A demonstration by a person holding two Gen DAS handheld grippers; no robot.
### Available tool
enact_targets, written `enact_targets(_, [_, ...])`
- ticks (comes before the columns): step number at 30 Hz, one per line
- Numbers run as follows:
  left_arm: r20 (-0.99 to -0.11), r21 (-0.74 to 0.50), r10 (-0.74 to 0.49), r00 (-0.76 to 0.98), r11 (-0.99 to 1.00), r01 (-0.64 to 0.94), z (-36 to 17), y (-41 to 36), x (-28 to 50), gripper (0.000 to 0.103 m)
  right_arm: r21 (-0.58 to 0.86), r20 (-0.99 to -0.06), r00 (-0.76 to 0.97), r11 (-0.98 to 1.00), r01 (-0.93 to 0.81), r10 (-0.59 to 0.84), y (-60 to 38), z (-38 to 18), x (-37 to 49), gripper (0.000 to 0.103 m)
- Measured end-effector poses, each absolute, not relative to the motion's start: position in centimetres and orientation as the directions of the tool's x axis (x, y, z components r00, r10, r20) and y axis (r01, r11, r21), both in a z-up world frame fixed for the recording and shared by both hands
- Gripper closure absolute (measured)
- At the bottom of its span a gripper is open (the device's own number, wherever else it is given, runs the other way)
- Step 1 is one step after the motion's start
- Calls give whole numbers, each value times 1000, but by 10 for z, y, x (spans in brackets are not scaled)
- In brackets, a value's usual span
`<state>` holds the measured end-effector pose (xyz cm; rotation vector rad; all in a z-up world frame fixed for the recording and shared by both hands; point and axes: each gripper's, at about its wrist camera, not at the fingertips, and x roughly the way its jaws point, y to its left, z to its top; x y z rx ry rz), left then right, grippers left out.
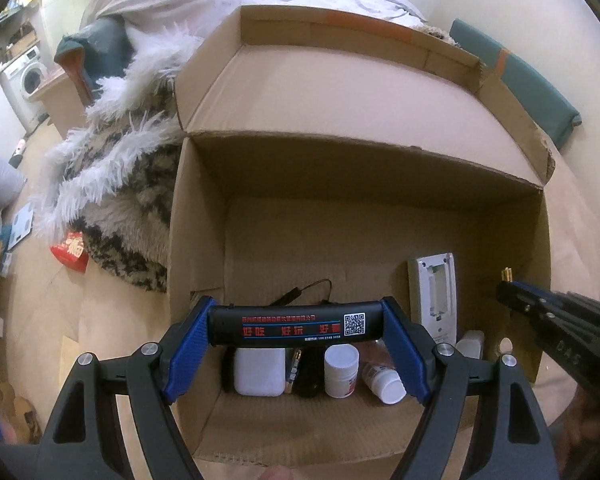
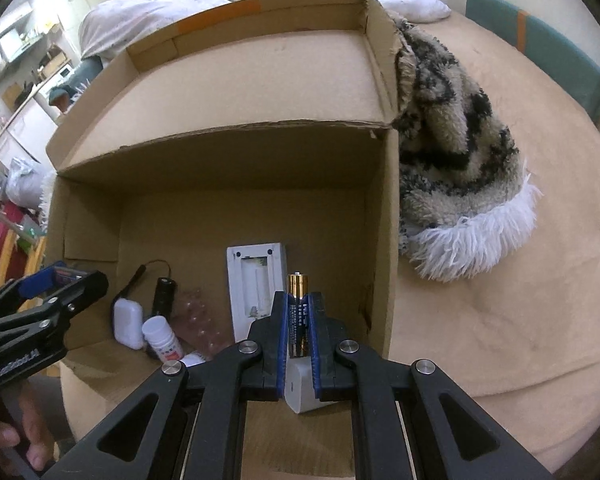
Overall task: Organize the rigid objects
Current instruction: 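Carry the power bank and battery into the box with both tools, then open both tools to release the power bank and battery in the box, then withdraw both tools from the box toward the pink items on the sheet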
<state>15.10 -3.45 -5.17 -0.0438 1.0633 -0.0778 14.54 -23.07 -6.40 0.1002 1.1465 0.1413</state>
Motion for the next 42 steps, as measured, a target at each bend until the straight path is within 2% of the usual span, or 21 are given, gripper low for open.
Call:
enact_targets(10, [-880, -57, -71, 469, 997, 44, -56, -40, 152, 24, 163, -914, 371, 986, -35, 164, -236, -72, 148, 92])
enact_targets(12, [-880, -45, -61, 472, 998, 45, -57, -41, 152, 20, 159, -915, 371, 987, -34, 160, -236, -72, 148, 92])
enact_targets(14, [-880, -49, -64, 471, 998, 43, -56, -41, 152, 4, 177, -911, 374, 984, -32, 176, -235, -71, 147, 92])
enact_targets(18, [-885, -64, -77, 459, 997, 43, -56, -41, 152, 3, 177, -885, 430, 983, -49, 181, -232, -59, 146, 90])
enact_targets(19, [-886, -65, -78, 457, 997, 43, -56, -41, 152, 3, 195, -877, 437, 980, -50, 197, -233, -56, 145, 83])
enact_targets(21, [-887, -65, -75, 456, 997, 38, -56, -40, 151, 2, 235, -863, 447, 970, -54, 234, -234, -52, 145, 58])
enact_targets(22, [-887, -64, -74, 455, 997, 36, -56, -40, 151, 2, 253, -853, 459, 966, -53, 249, -235, -50, 143, 33])
enact_targets(23, [-888, -64, -73, 455, 997, 35, -56, -40, 151, 2, 268, -841, 473, 962, -55, 261, -235, -47, 143, 28])
enact_targets(29, [-882, -50, -55, 468, 998, 25, -53, -38, 151, 2, 301, -834, 469, 952, -55, 290, -238, -45, 143, 22])
enact_targets(42, [-875, -61, -69, 479, 998, 32, -47, -37, 148, 2, 302, -830, 474, 952, -59, 293, -236, -46, 144, 22])
